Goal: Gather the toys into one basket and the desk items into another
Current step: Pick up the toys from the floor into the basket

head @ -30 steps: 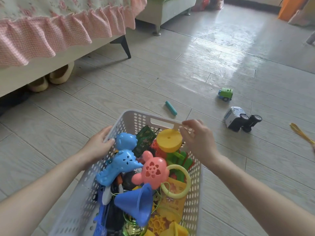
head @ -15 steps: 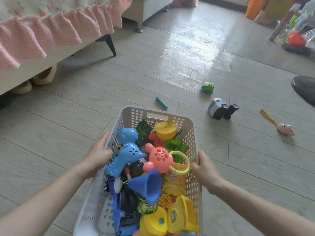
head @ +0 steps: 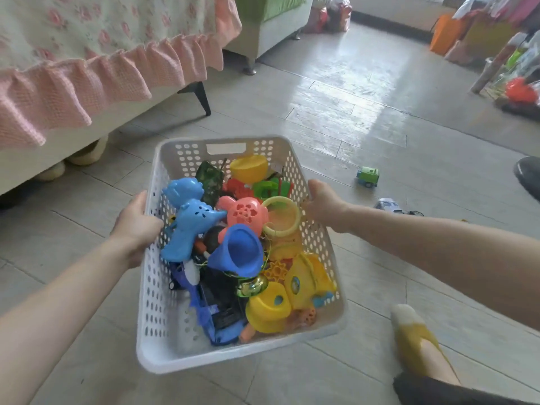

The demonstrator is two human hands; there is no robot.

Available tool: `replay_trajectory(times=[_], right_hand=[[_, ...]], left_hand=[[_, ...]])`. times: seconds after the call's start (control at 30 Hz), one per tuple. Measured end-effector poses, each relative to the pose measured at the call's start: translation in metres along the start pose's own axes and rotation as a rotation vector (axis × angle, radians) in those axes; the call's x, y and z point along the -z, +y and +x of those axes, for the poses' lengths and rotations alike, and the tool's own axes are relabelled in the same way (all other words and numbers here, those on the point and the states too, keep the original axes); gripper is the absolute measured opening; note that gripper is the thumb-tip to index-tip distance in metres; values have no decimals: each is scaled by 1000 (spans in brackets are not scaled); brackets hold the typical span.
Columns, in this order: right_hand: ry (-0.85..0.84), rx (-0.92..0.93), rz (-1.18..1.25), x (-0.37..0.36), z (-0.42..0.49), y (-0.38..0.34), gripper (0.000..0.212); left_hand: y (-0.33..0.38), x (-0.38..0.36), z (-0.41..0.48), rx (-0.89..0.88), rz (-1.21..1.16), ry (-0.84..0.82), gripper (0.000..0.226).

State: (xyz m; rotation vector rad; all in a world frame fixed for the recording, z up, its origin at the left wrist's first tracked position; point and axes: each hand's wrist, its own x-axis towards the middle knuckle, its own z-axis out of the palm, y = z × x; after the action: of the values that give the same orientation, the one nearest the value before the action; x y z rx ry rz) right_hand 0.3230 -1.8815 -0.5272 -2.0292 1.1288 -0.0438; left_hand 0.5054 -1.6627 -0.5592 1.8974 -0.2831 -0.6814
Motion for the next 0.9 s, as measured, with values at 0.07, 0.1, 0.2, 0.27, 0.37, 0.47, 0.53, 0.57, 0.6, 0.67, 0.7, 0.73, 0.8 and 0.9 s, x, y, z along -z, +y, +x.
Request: replay_trajectory(times=[0.07,0.1,0.2,0.27,0.37,0.47,0.53,0.57,0.6,0.67,0.7,0.73,0.8,0.9], right_hand=[[-28,33,5,-2,30,-2,16],[-42,52,-5,-3,45,-1,15],[-97,81,-21,-13,77,8,14],[-150,82,-35,-16,96,17,17],[-231,105,-52,-9,121,27,16],[-295,147,-90,7,144,29,12],[-306,176,-84,15,156,28,12],[-314,193,-79,20,163,27,12],[-314,207,-74,24,168,26,12],[-329,245,-69,34,174,24,12],[-334,266,-63,38,174,23,13],[-326,276,-51,41,174,23,15],[-346,286,-58,47,171,20,18],[-411,291,-87,51,165,18,16]], left_hand=[[3,-4,17,-3,28,52,56],[4,-6,26,4,44,82,57],[5,-12,41,38,115,144,61],[6,-24,48,68,174,184,61],[6,-45,53,108,210,222,61],[10,-62,58,139,208,272,63],[17,-71,60,140,210,304,64],[23,-76,59,140,215,330,64],[28,-80,59,137,227,346,63],[38,-90,51,135,256,394,61],[42,-94,44,146,262,417,60],[45,-95,41,146,278,430,59],[50,-97,29,172,316,452,57],[53,-99,20,180,380,463,50]])
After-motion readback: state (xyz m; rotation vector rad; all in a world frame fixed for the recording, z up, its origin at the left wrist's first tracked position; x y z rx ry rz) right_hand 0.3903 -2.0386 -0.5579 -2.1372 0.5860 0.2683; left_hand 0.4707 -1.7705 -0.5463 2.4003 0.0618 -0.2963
